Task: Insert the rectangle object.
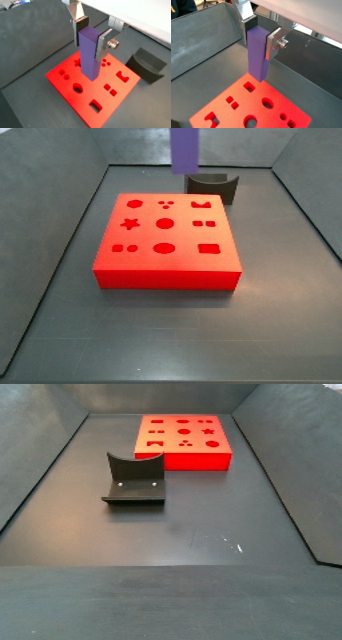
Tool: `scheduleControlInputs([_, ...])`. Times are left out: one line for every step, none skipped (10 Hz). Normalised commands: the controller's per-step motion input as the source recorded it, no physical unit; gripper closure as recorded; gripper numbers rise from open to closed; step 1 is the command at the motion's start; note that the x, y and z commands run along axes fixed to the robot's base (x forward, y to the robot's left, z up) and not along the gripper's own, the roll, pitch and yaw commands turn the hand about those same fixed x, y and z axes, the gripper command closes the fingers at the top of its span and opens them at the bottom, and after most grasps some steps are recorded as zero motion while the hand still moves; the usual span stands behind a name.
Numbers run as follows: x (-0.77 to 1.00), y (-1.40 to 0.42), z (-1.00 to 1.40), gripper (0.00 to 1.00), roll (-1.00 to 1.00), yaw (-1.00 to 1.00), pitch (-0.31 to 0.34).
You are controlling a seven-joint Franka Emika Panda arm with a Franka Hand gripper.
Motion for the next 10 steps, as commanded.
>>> scheduleControlInputs([0.84,-0.23,-0.20,1.00,0.09,0.00,-0.081])
scheduleControlInputs([0.83,-0.18,-0.19,1.00,0.10,0.00,-0.017])
scheduleControlInputs([0.84,-0.12,-0.20,1.00,0.12,0.00,0.050])
scheduleControlInputs([0.87,-0.11,-0.19,1.00,0.13,-0.01,0.066])
scheduleControlInputs([0.86,-0.12,-0.16,1.00,0.13,-0.01,0.044])
scheduleControlInputs([0.87,-0.13,-0.13,1.00,0.13,-0.03,0.027])
scheduleControlInputs([0.74,-0.09,-0.19,1.00,0.14,-0.02,0.080])
scheduleControlInputs([0.55,0.00,-0.34,1.00,0.16,-0.02,0.153])
scheduleControlInputs([0.41,-0.08,-0.41,1.00,0.15,-0.07,0.190])
scheduleControlInputs([0.41,-0.03,-0.40,1.00,0.11,-0.05,0.167])
